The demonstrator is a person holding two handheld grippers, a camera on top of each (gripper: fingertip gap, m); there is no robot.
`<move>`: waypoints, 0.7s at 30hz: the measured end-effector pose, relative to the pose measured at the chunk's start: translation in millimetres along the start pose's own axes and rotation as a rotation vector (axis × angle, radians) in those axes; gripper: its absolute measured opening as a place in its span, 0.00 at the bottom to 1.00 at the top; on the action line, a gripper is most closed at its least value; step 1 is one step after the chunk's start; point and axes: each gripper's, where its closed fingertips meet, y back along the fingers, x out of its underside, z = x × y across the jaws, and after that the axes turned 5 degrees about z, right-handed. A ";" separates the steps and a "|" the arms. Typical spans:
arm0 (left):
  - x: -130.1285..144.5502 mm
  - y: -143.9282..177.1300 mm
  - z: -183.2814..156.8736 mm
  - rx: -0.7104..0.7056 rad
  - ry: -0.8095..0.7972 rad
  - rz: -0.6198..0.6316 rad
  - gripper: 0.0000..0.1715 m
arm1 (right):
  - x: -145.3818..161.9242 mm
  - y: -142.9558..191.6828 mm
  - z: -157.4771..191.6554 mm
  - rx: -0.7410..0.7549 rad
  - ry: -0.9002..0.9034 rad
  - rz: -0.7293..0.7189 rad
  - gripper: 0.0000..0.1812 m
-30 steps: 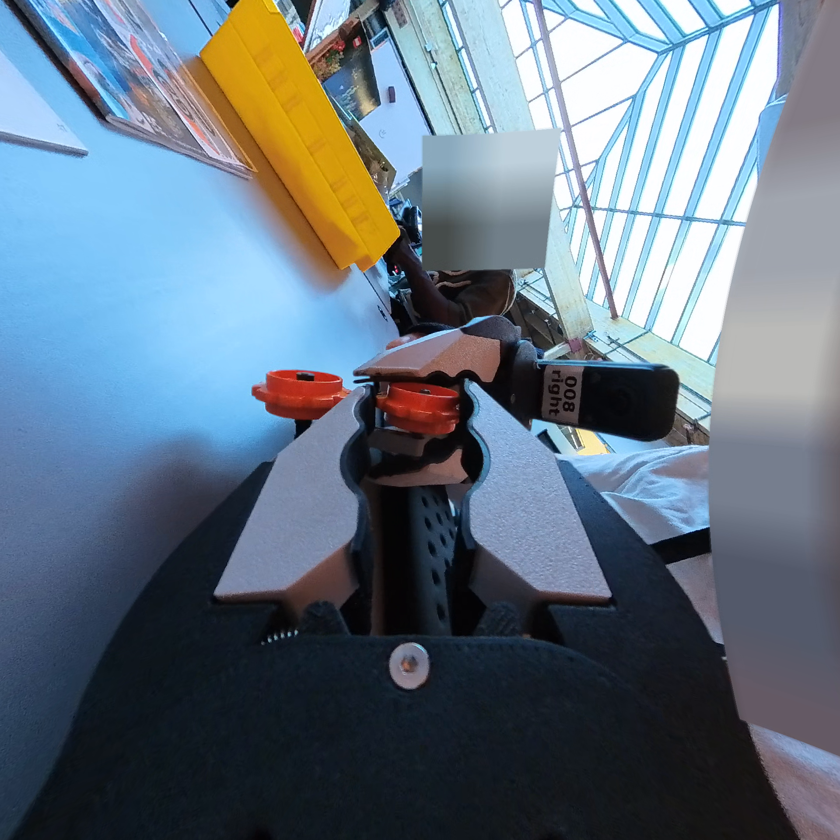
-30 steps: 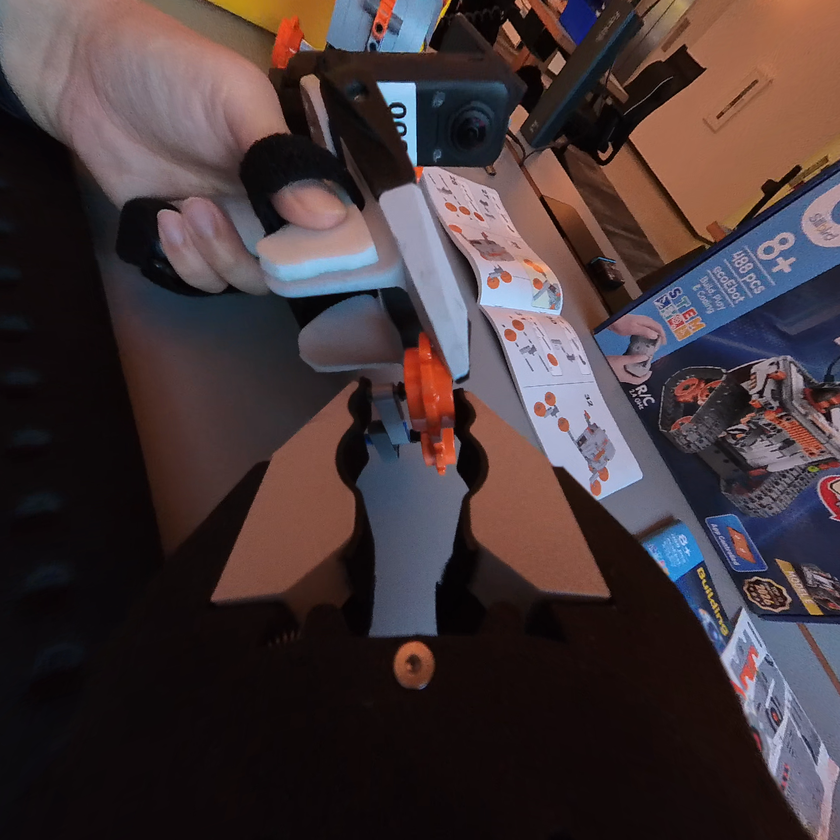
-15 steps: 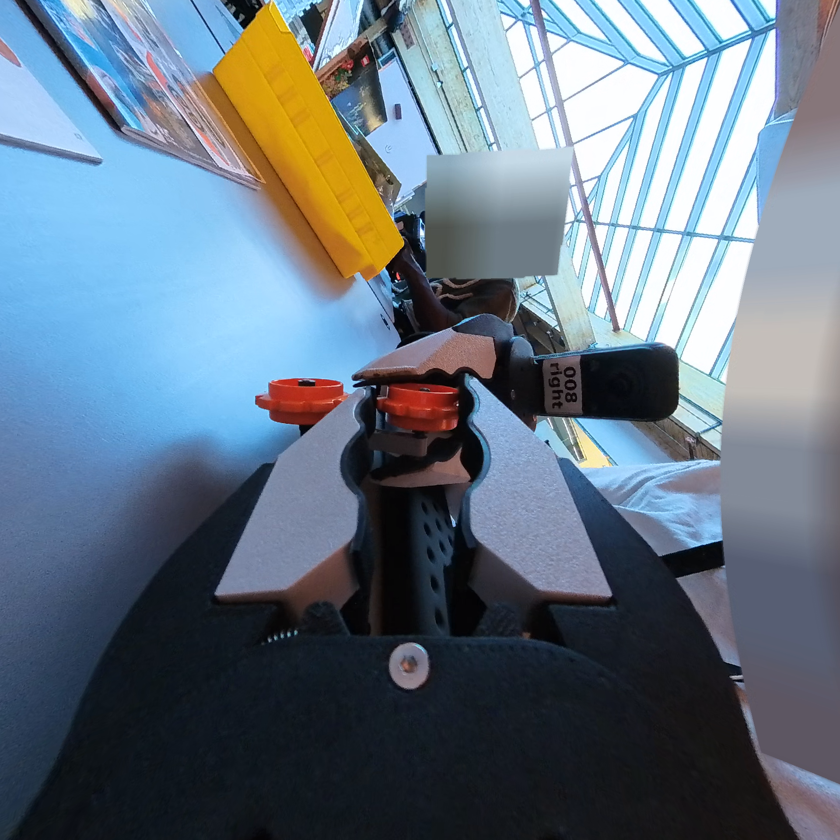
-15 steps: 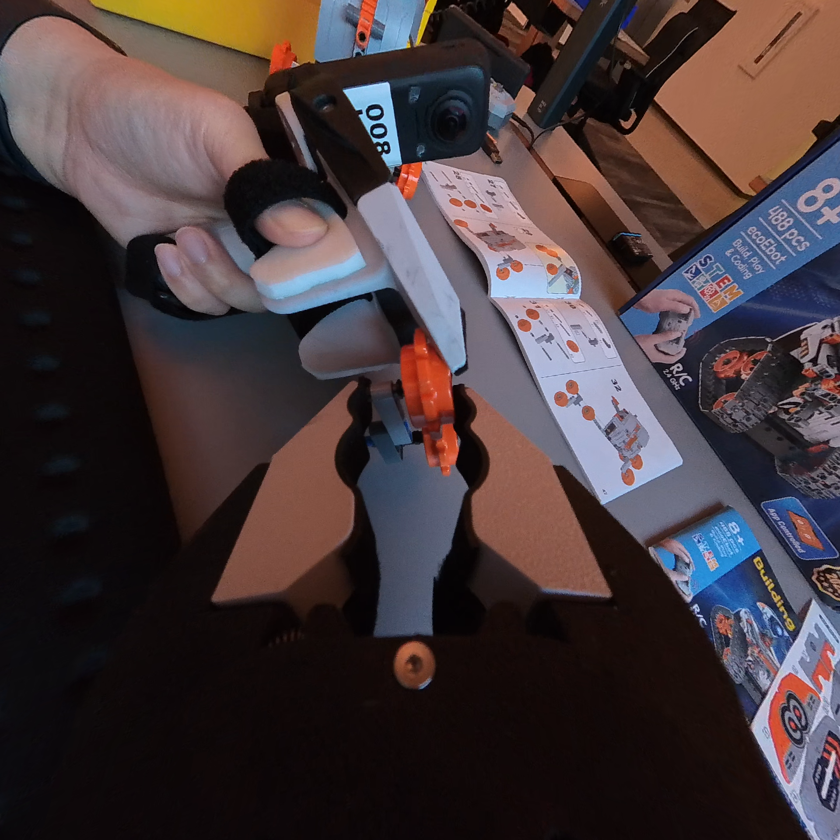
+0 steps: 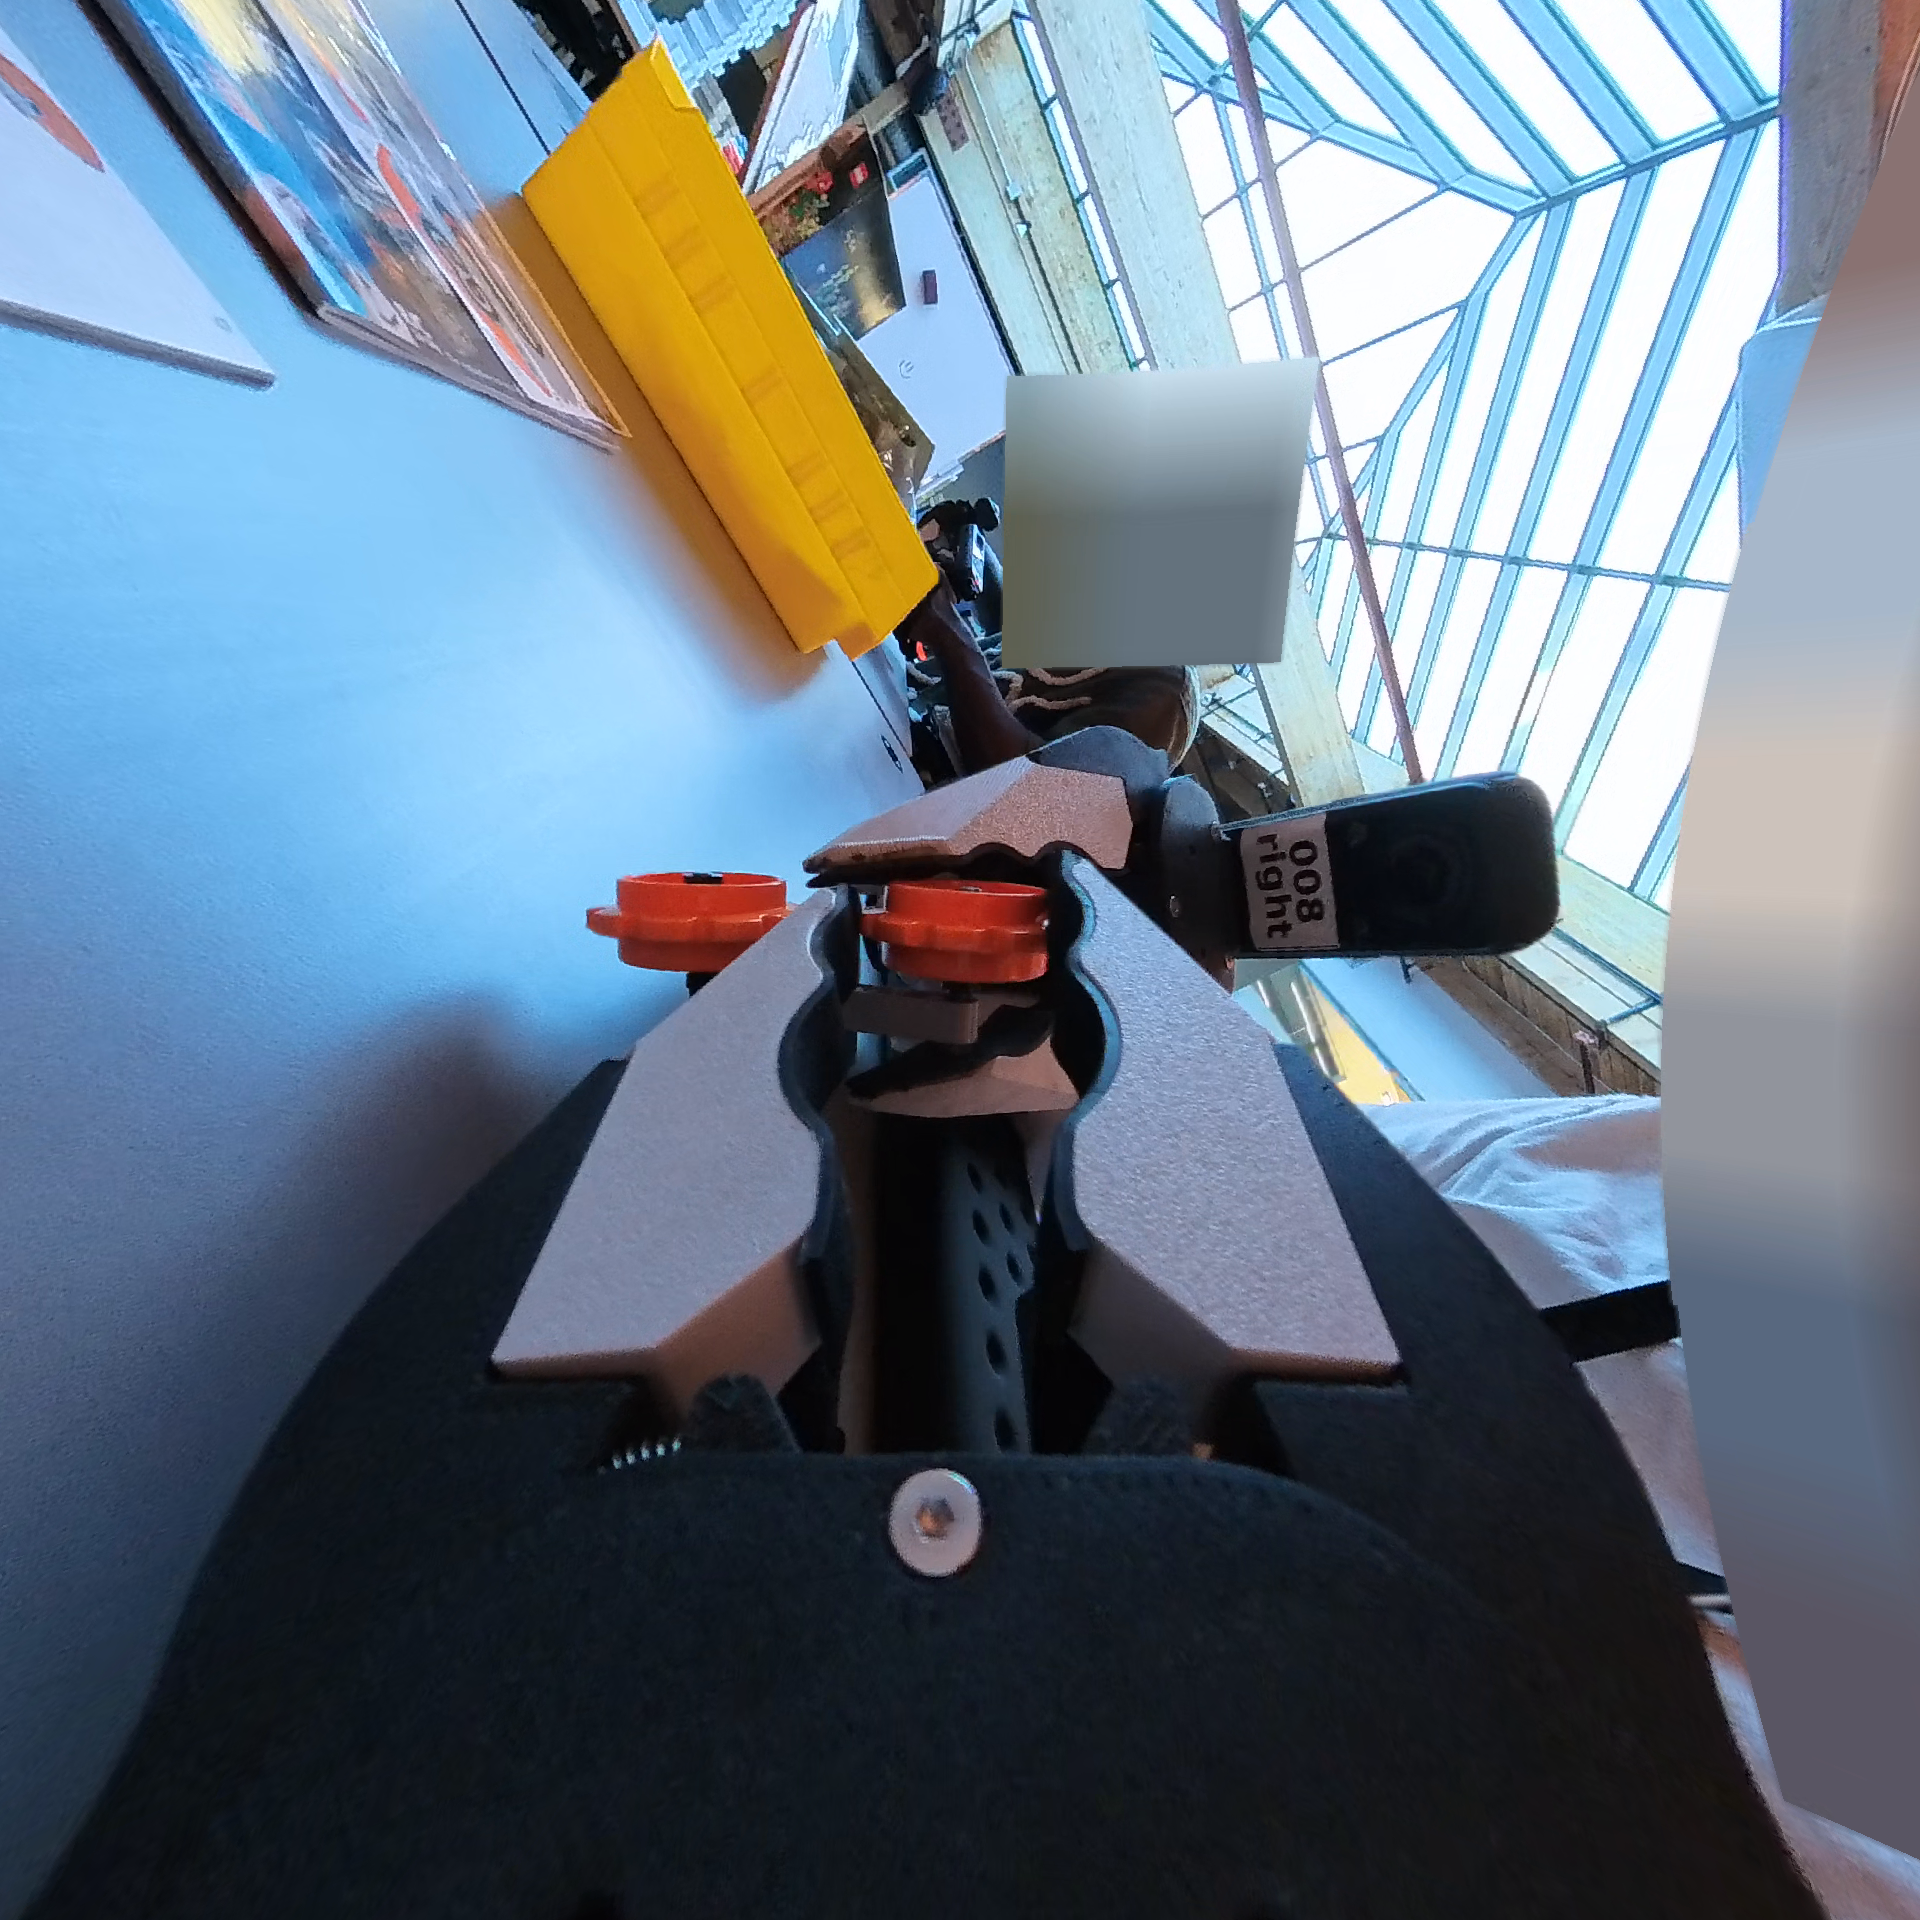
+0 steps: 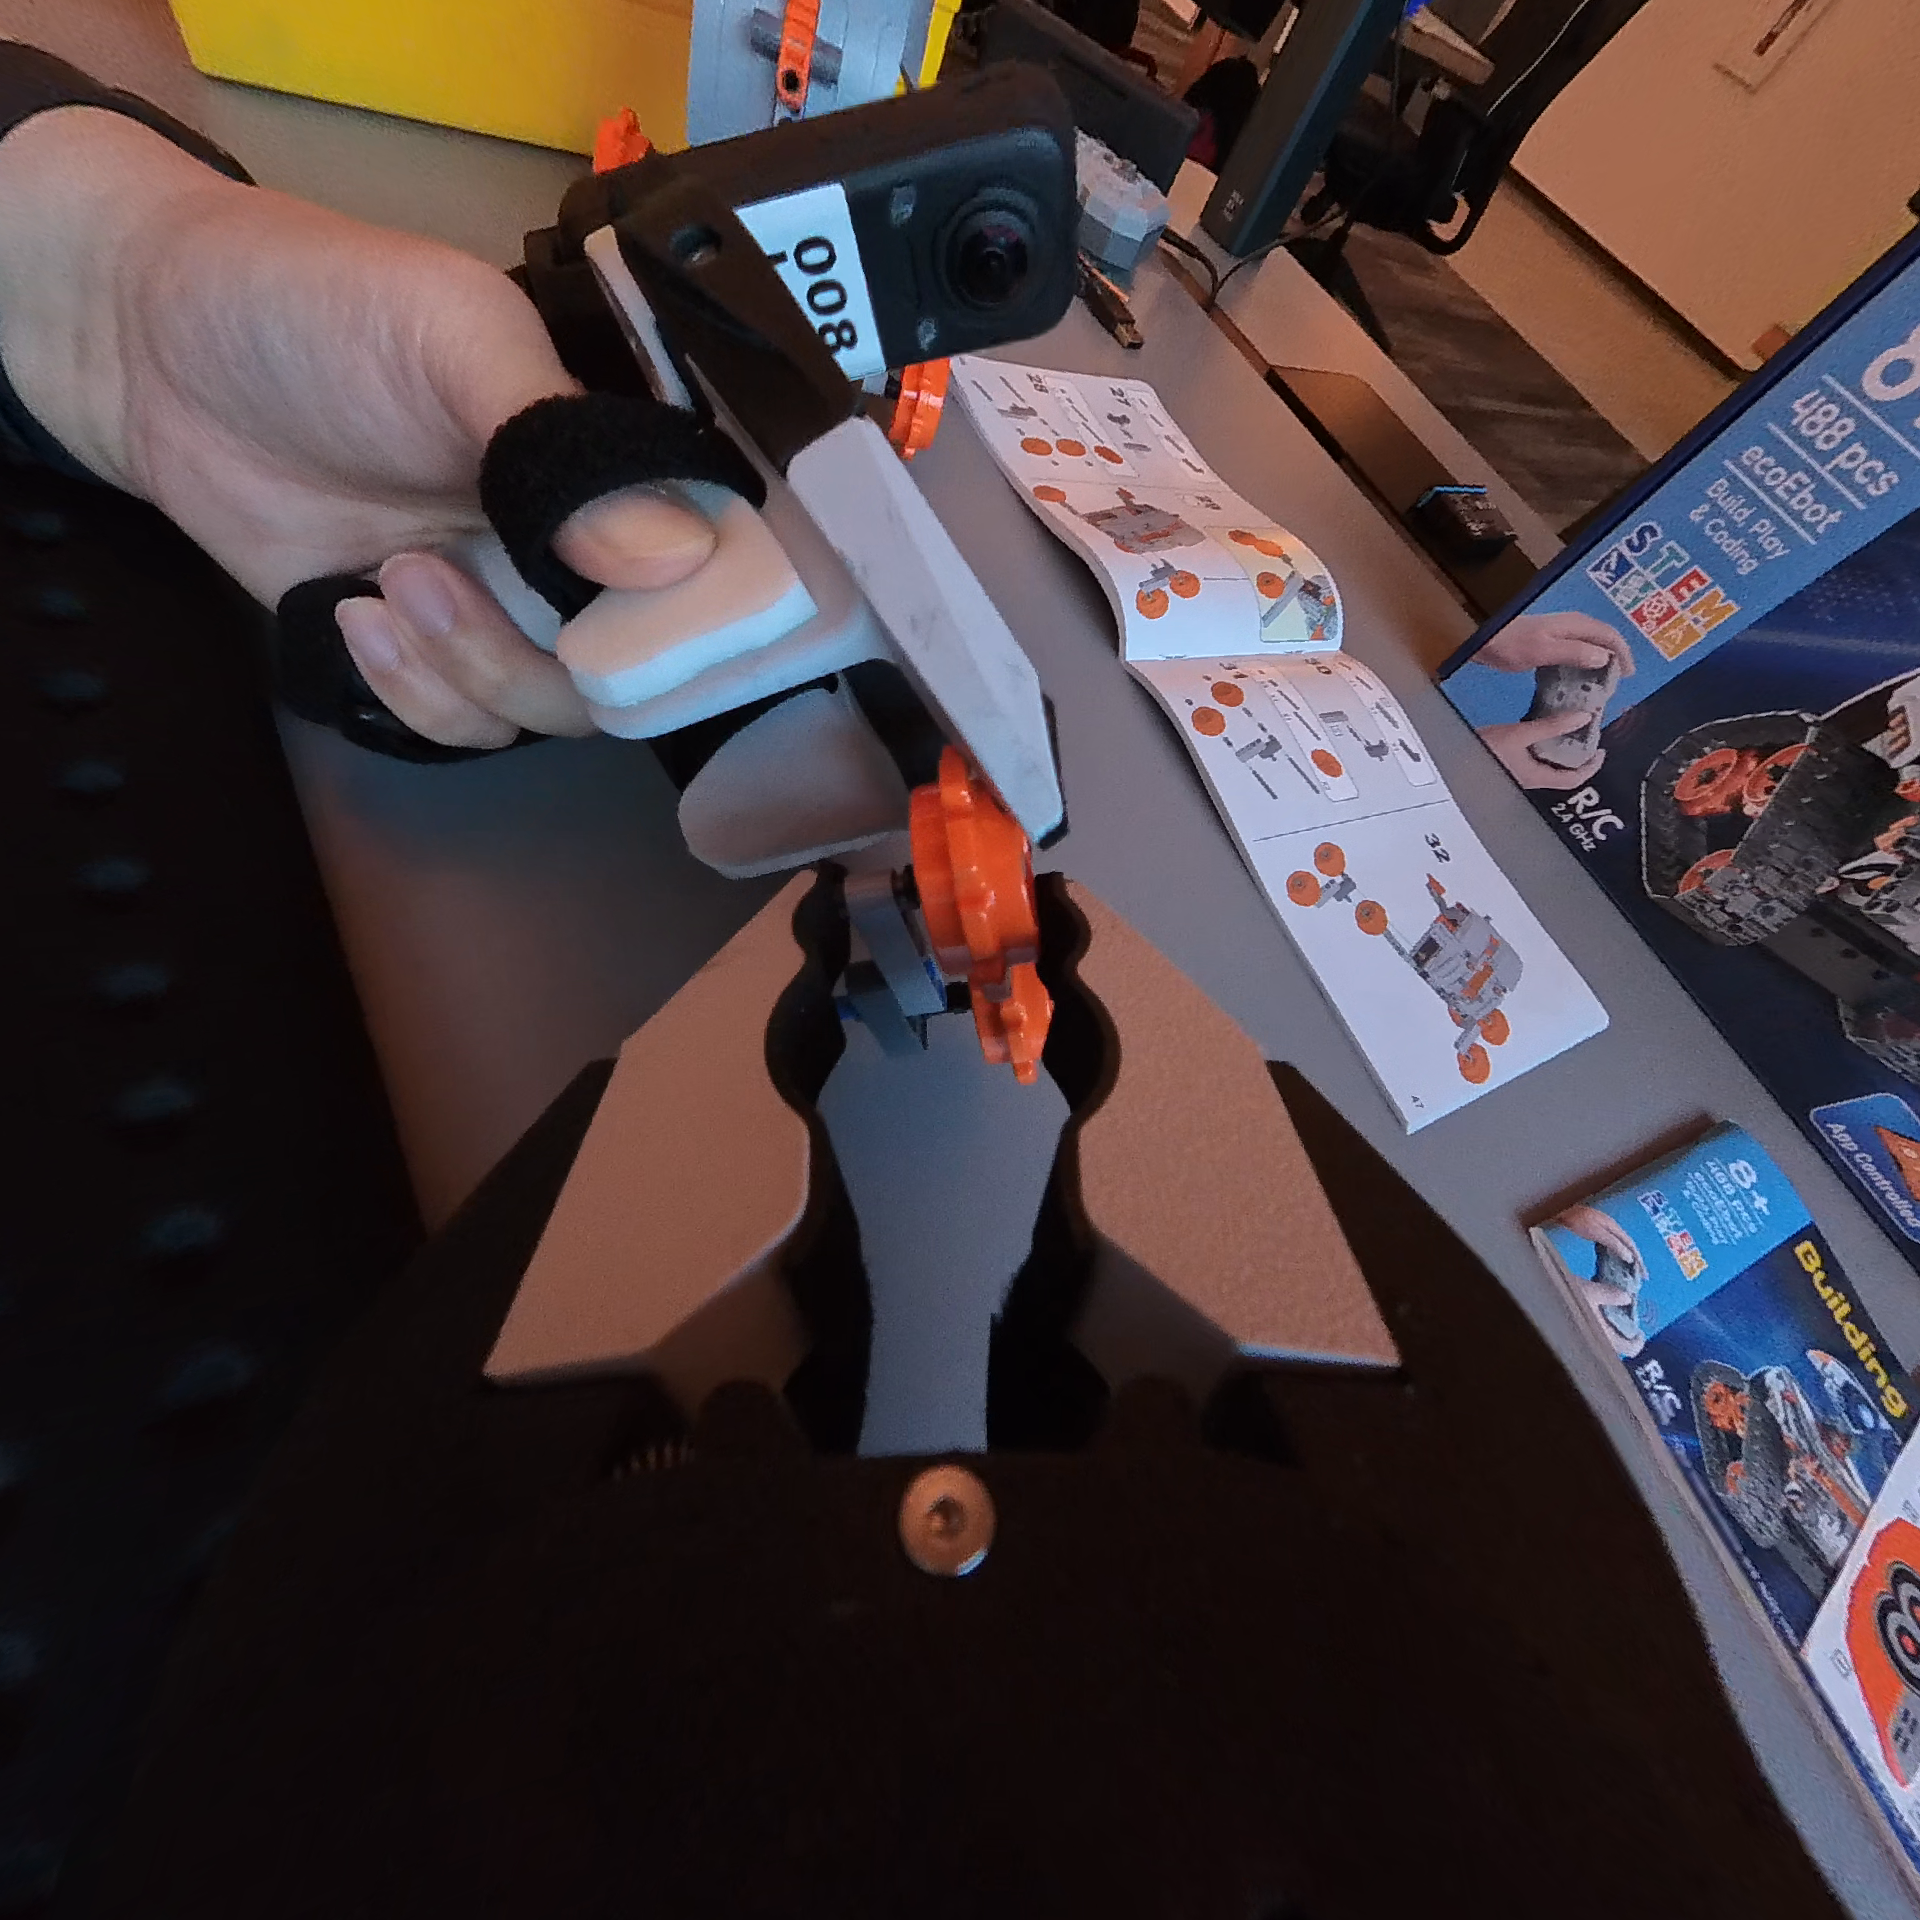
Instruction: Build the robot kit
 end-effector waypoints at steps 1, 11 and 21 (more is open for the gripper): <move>-0.2 -0.1 0.1 -0.004 -0.005 -0.001 0.20 | -1.0 0.6 0.0 0.000 -0.002 -0.001 0.20; 0.4 1.2 -5.6 0.099 0.106 0.033 0.20 | -6.8 2.6 1.9 0.030 0.091 -0.028 0.20; 7.0 0.8 -10.6 0.017 -0.120 0.096 0.28 | -7.2 3.7 7.1 0.091 0.234 -0.017 0.20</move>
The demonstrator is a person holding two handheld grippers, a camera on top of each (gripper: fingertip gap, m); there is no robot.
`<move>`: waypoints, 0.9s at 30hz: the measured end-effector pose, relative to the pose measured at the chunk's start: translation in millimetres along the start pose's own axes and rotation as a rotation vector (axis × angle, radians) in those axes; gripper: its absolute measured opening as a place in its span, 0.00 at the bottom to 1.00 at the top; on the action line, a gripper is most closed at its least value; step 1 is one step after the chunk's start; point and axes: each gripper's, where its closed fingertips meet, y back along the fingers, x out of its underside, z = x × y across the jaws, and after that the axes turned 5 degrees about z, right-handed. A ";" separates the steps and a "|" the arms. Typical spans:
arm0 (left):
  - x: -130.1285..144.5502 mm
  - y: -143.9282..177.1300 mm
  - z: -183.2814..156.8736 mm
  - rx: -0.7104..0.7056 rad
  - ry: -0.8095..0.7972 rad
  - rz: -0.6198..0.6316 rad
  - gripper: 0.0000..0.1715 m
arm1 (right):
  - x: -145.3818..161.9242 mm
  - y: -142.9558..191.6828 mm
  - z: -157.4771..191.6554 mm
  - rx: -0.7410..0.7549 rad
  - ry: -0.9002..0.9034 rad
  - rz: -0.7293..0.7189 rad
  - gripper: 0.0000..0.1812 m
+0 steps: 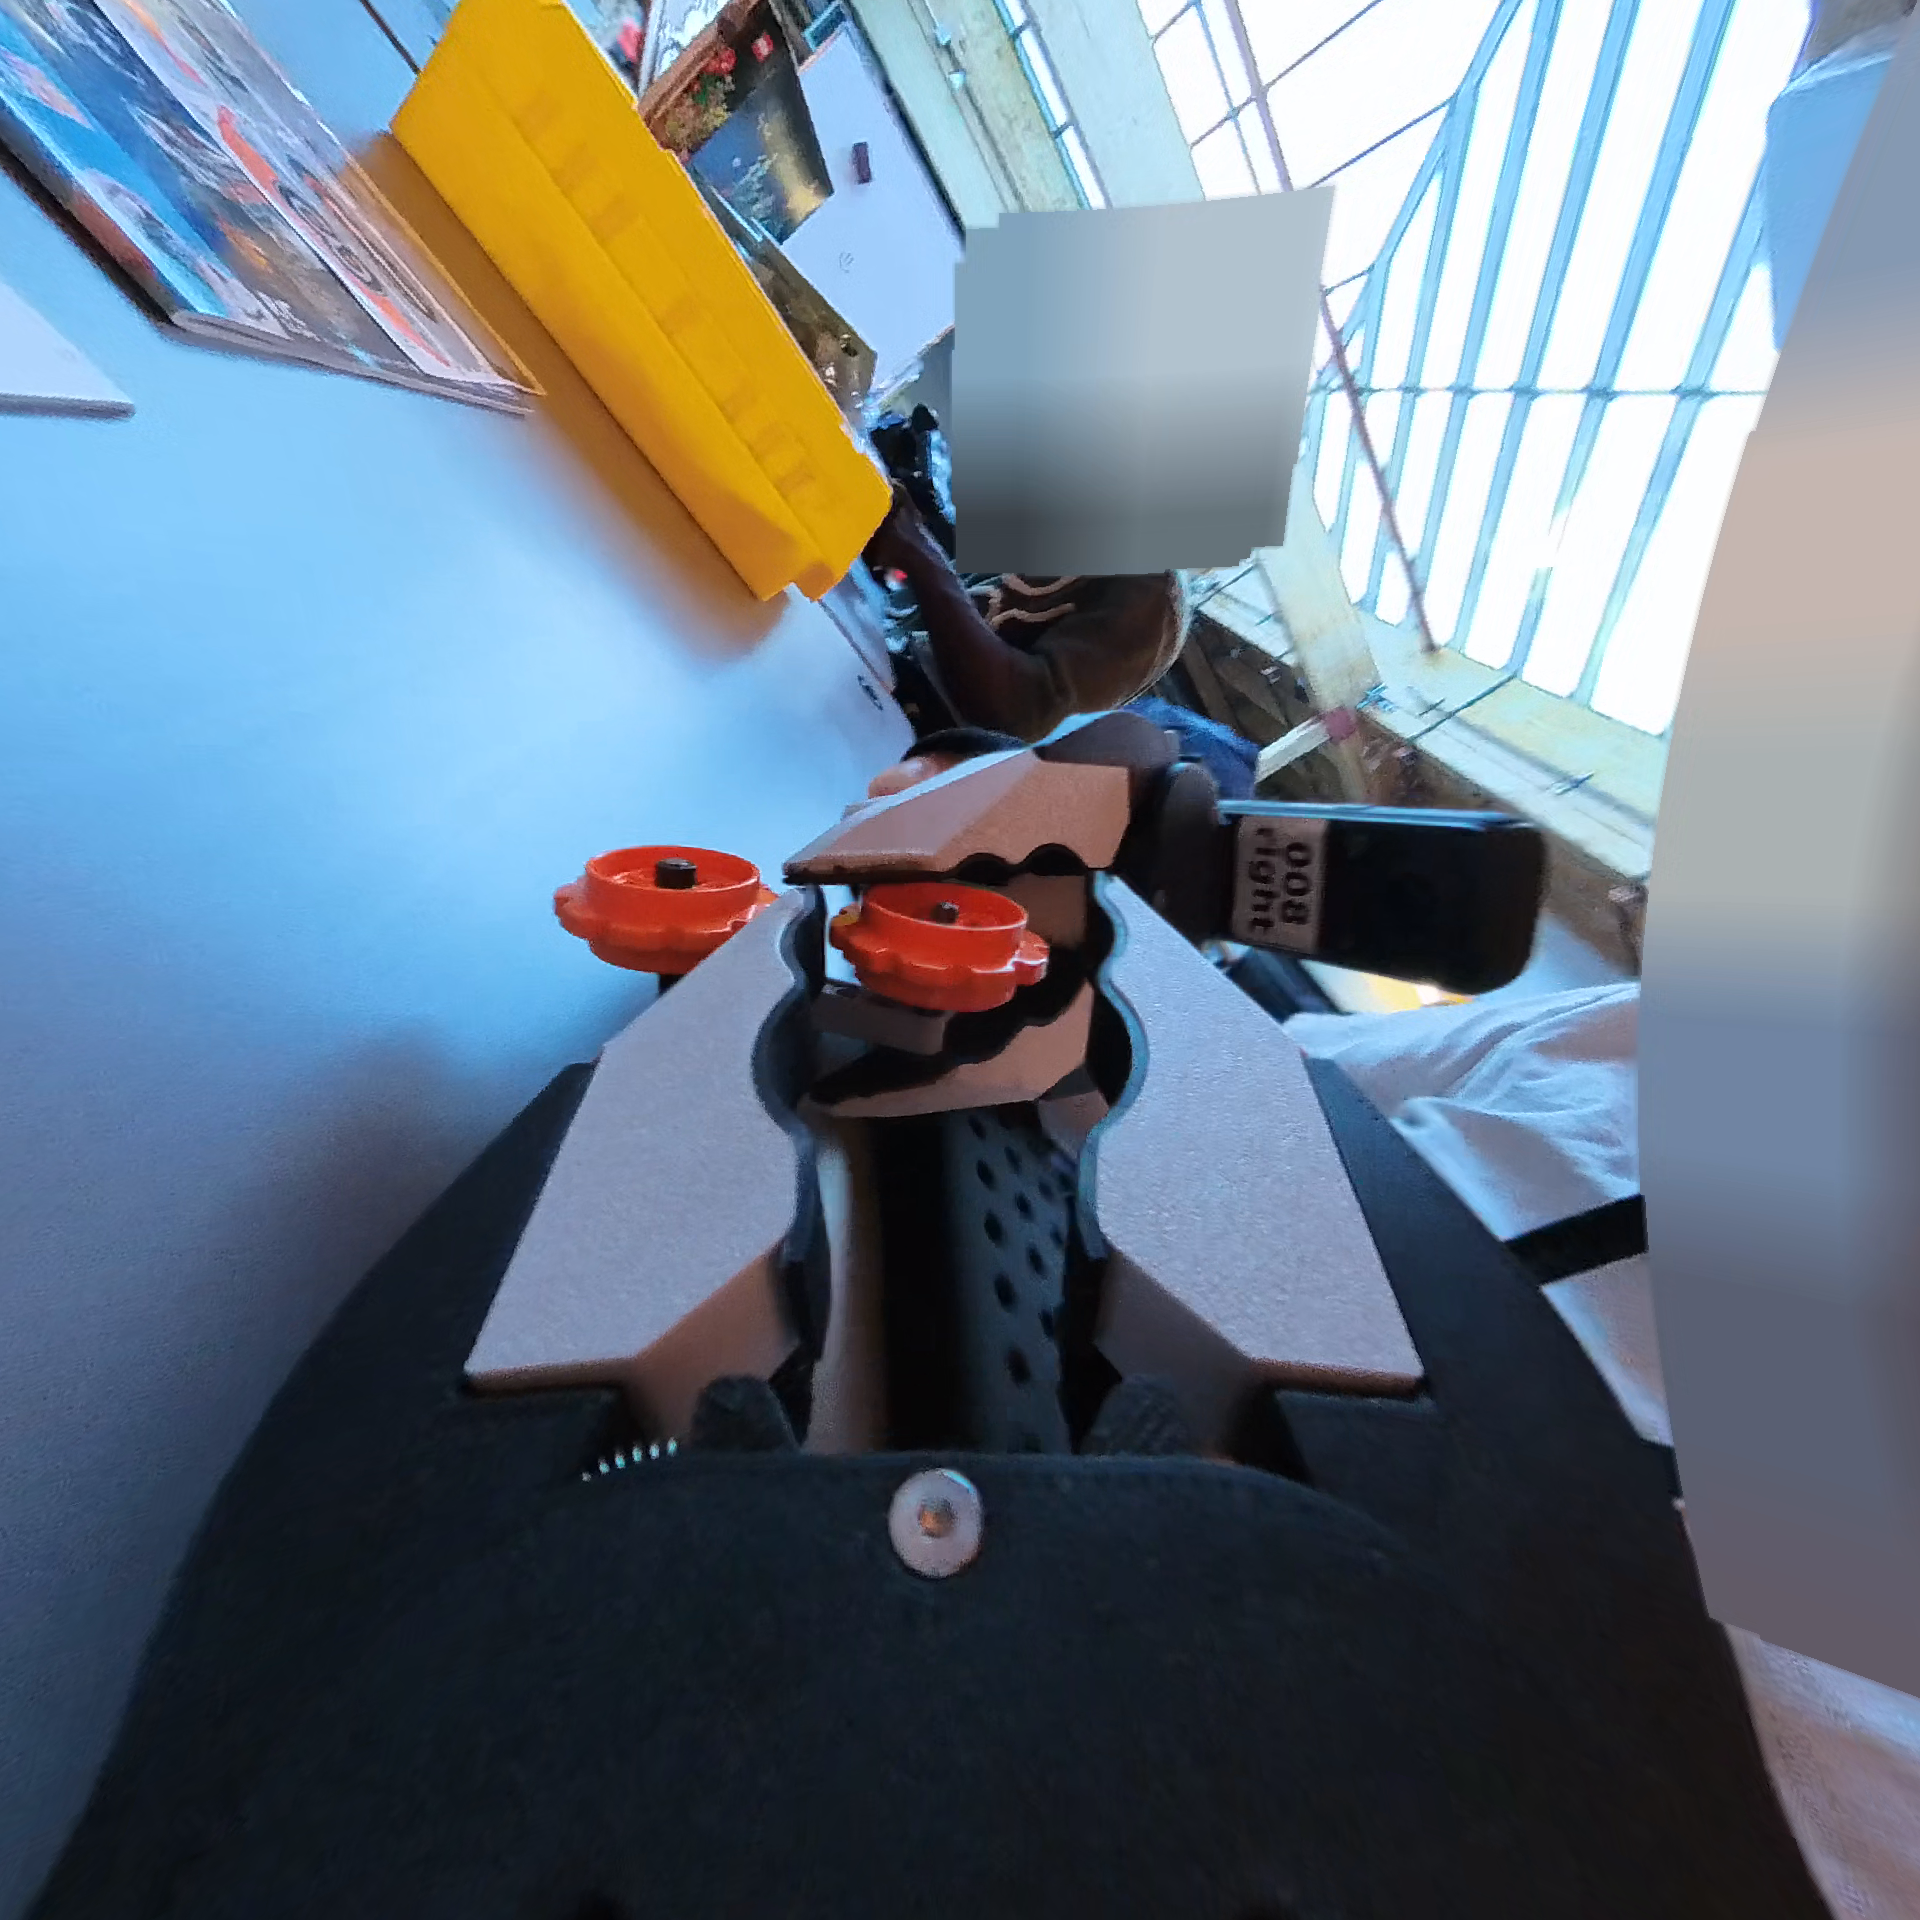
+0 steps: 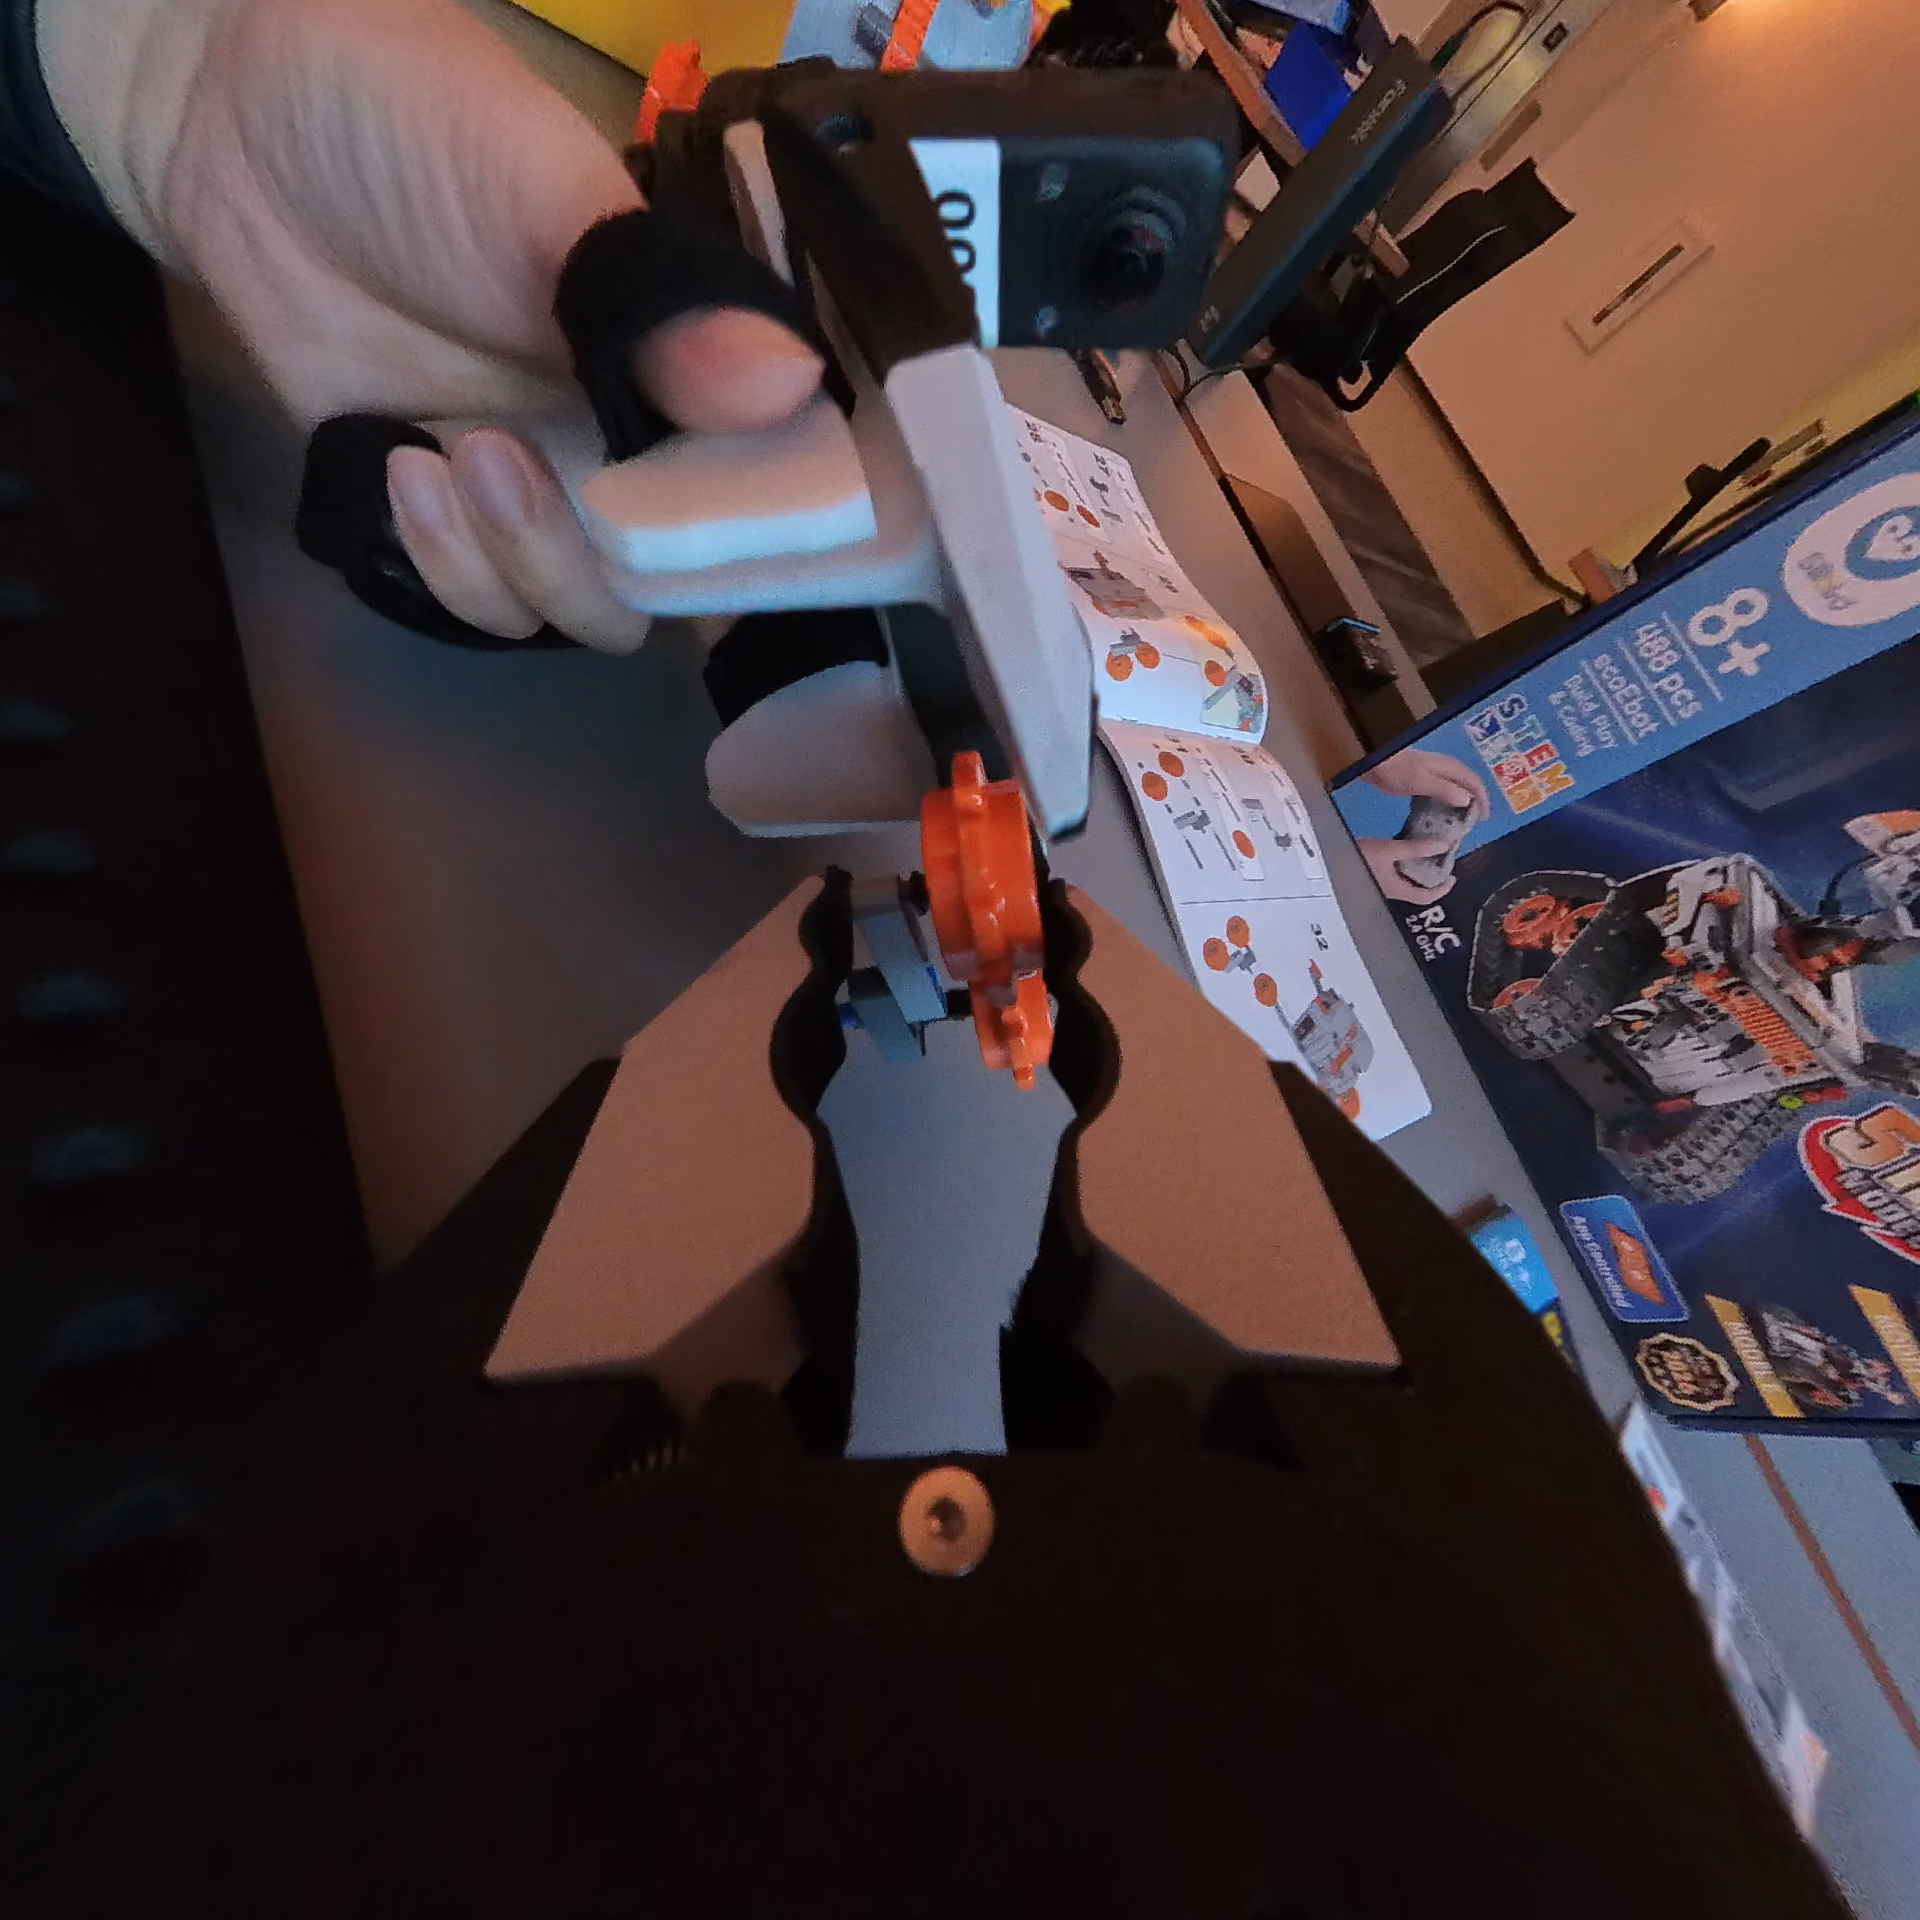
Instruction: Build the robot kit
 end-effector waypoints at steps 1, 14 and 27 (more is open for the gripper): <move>2.8 -1.1 2.9 -0.042 -0.044 0.023 0.25 | 0.9 -0.8 1.6 0.007 0.024 0.006 0.20; 6.9 -3.5 -3.0 -0.174 -0.332 0.055 0.22 | -5.1 3.8 -0.5 0.151 0.131 0.028 0.22; 12.5 -7.7 2.5 -0.284 -0.426 0.061 0.22 | 3.1 6.0 1.8 0.140 0.123 0.091 0.21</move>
